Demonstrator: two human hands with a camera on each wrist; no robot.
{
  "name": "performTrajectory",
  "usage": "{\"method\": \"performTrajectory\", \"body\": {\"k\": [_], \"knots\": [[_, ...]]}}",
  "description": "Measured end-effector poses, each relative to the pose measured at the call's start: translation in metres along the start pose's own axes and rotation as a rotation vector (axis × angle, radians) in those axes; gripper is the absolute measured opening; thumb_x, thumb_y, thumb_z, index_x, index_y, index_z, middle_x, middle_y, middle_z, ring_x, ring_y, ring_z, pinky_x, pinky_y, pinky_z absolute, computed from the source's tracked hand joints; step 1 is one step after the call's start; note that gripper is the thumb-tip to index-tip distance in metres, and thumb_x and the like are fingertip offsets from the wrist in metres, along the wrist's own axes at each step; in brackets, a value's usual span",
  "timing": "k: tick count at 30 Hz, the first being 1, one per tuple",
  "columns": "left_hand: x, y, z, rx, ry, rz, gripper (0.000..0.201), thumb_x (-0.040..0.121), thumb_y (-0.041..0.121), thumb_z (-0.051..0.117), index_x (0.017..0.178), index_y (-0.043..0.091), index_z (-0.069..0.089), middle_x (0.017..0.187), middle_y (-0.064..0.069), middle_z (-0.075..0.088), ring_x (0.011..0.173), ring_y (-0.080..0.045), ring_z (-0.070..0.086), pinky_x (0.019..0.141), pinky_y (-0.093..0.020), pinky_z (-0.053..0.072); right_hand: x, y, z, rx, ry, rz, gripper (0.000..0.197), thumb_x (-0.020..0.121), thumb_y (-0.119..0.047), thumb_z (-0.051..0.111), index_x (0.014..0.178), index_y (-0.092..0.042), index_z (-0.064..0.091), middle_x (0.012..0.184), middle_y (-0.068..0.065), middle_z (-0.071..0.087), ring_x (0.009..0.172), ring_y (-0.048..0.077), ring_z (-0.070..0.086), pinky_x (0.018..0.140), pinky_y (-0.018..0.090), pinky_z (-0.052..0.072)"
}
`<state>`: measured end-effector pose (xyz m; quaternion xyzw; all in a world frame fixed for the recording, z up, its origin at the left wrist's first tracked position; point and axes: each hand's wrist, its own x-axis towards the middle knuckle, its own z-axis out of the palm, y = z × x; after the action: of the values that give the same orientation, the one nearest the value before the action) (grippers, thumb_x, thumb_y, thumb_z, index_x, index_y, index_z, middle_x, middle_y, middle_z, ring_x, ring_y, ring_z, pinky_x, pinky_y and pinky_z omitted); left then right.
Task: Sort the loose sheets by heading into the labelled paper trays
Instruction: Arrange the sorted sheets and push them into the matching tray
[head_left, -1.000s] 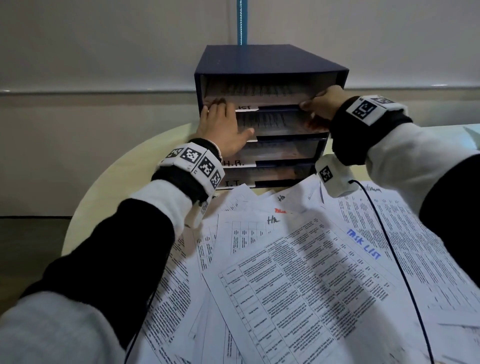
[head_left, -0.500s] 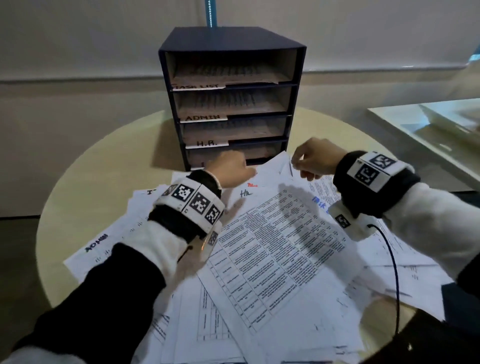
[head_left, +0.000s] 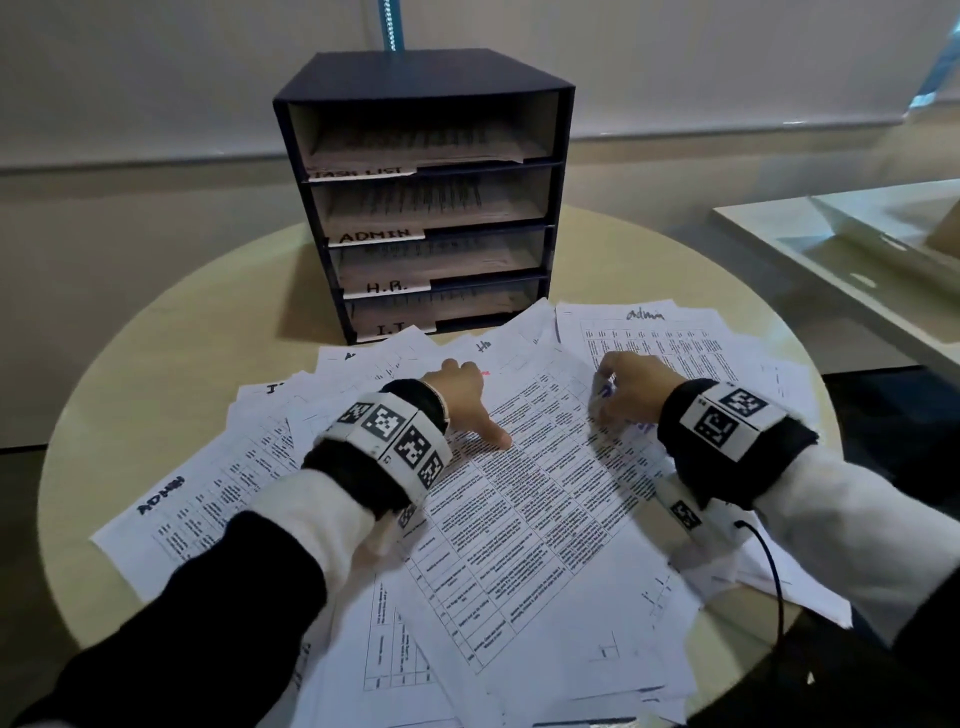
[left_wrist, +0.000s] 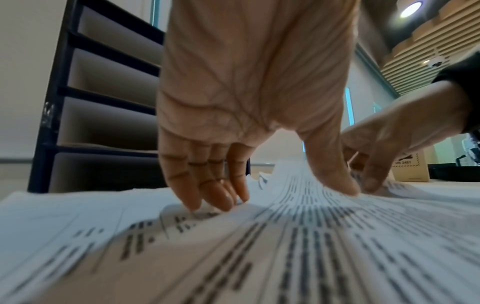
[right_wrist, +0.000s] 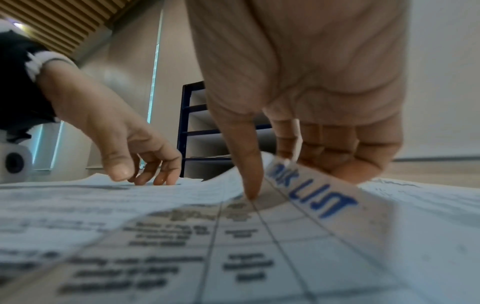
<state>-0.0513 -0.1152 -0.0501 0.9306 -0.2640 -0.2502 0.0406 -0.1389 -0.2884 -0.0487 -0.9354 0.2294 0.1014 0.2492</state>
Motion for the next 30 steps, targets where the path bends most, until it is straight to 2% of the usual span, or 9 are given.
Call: {"method": "performTrajectory", "body": {"k": [4, 6, 10, 12, 17, 21, 26, 28, 30], "knots": [[0.000, -0.002, -0.002, -0.108, 0.035, 0.040, 0.081, 0.075, 0.052, 0.068, 0.127, -0.006, 0.046, 0.107, -0.017, 0.054, 0.094, -0.027, 0.054, 0.079, -0.037, 0.044, -0.001, 0.003, 0.003, 0.001, 0.070, -0.186, 0.021, 0.080, 0.007, 0.055, 0.075, -0.012, 0.047, 0.082, 0.002, 0.054, 0.077, 0.023, 0.053, 0.055, 0.022, 0.042], [-0.003, -0.004, -0.006, -0.243, 0.059, 0.078, 0.059, 0.077, 0.045, 0.070, 0.118, 0.007, 0.051, 0.090, -0.005, 0.051, 0.075, -0.017, 0.047, 0.062, -0.027, 0.036, 0.000, 0.006, 0.004, -0.014, 0.070, -0.344, 0.034, 0.076, 0.011, 0.051, 0.061, -0.018, 0.041, 0.070, -0.003, 0.052, 0.070, 0.017, 0.050, 0.053, 0.016, 0.035], [-0.013, -0.016, -0.009, -0.443, -0.069, 0.209, 0.021, 0.082, 0.029, 0.067, 0.098, 0.020, 0.056, 0.094, 0.002, 0.060, 0.087, -0.016, 0.054, 0.076, -0.029, 0.039, -0.004, 0.007, -0.002, 0.136, 0.076, -0.552, 0.043, 0.072, 0.014, 0.057, 0.056, -0.022, 0.040, 0.064, -0.005, 0.055, 0.060, 0.002, 0.052, 0.059, 0.010, 0.042], [-0.020, -0.021, -0.008, -0.523, -0.078, 0.266, 0.012, 0.089, 0.019, 0.060, 0.077, 0.020, 0.057, 0.078, 0.005, 0.057, 0.076, -0.012, 0.053, 0.077, -0.027, 0.039, -0.006, 0.002, -0.007, 0.224, 0.096, -0.547, 0.038, 0.075, 0.010, 0.062, 0.060, -0.021, 0.047, 0.067, -0.003, 0.059, 0.056, -0.005, 0.056, 0.057, 0.007, 0.045], [-0.031, -0.034, -0.021, -0.813, 0.191, 0.202, 0.011, 0.095, 0.017, 0.051, 0.097, 0.015, 0.062, 0.089, -0.002, 0.068, 0.071, -0.011, 0.063, 0.064, -0.023, 0.053, 0.004, -0.011, -0.021, 0.290, 0.382, -0.378, 0.022, 0.079, -0.021, 0.072, 0.070, -0.011, 0.054, 0.062, -0.006, 0.053, 0.054, 0.006, 0.051, 0.046, 0.013, 0.037], [-0.034, -0.045, -0.037, -1.194, 0.340, 0.163, 0.025, 0.096, 0.007, 0.046, 0.117, 0.001, 0.056, 0.090, -0.004, 0.066, 0.073, -0.011, 0.065, 0.049, -0.017, 0.052, 0.021, -0.007, -0.029, 0.342, 0.607, -0.163, 0.047, 0.076, -0.039, 0.072, 0.106, -0.008, 0.053, 0.107, 0.011, 0.053, 0.099, 0.028, 0.050, 0.081, 0.041, 0.046], [-0.032, -0.060, -0.069, -1.398, 0.410, 0.127, 0.031, 0.096, 0.012, 0.046, 0.125, 0.002, 0.052, 0.114, -0.011, 0.065, 0.101, -0.023, 0.065, 0.085, -0.037, 0.055, 0.019, -0.014, -0.028, 1.093, 0.255, -0.211, 0.033, 0.088, -0.020, 0.061, 0.114, -0.013, 0.042, 0.082, 0.002, 0.060, 0.053, 0.009, 0.057, 0.055, 0.023, 0.041], [-0.027, -0.066, -0.082, -1.486, 0.437, 0.071, 0.031, 0.096, 0.008, 0.046, 0.125, -0.002, 0.050, 0.127, -0.016, 0.059, 0.116, -0.030, 0.057, 0.100, -0.046, 0.045, 0.016, -0.019, -0.026, 1.148, 0.152, -0.263, 0.003, 0.092, -0.012, 0.052, 0.095, -0.012, 0.052, 0.061, -0.003, 0.063, 0.042, 0.007, 0.053, 0.046, 0.019, 0.043], [-0.018, -0.073, -0.093, -1.530, 0.440, 0.038, 0.023, 0.096, 0.004, 0.046, 0.117, -0.002, 0.052, 0.127, -0.018, 0.057, 0.118, -0.030, 0.056, 0.103, -0.045, 0.043, 0.014, -0.021, -0.022, 1.090, 0.117, -0.299, 0.015, 0.094, -0.006, 0.047, 0.084, -0.012, 0.057, 0.061, -0.005, 0.067, 0.051, 0.010, 0.059, 0.051, 0.020, 0.049]]}}
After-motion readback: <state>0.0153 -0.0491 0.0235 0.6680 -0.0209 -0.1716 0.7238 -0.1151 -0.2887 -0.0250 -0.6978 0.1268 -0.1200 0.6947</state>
